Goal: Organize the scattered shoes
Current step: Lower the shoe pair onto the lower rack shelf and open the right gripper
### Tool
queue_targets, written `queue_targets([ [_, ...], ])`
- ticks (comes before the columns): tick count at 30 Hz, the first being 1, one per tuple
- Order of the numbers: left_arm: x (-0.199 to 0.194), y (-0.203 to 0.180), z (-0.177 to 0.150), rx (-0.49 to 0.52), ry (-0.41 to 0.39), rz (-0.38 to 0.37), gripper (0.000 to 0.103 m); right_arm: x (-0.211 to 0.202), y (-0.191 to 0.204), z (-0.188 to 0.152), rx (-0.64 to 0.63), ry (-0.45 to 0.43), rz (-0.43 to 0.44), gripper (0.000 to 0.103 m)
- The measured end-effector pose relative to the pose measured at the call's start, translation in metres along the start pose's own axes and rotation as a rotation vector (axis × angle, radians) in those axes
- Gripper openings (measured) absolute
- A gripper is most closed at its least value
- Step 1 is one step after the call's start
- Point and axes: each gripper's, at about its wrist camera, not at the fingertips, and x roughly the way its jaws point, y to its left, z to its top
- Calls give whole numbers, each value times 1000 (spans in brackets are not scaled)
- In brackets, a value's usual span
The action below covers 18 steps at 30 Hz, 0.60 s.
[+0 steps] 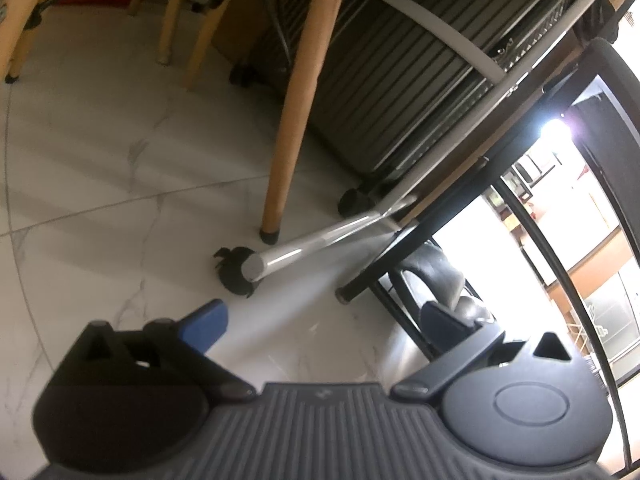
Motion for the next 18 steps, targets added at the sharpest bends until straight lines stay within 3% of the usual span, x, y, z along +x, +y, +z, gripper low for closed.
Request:
queue_targets([
  [7,-1,2,-1,-19,1,-1,102,-35,-17,-10,92,-48,137,6],
  [12,-1,0,-1,-8,5,-8,102,-77,-51,-45,187,-96,114,7],
  [15,-1,-2,-1,-1,7,-12,102,-76,-69,-65,213,-21,99,8],
  [18,-3,-3,-1,7,3,-11,102,-68,-70,-72,225,30,141,7],
])
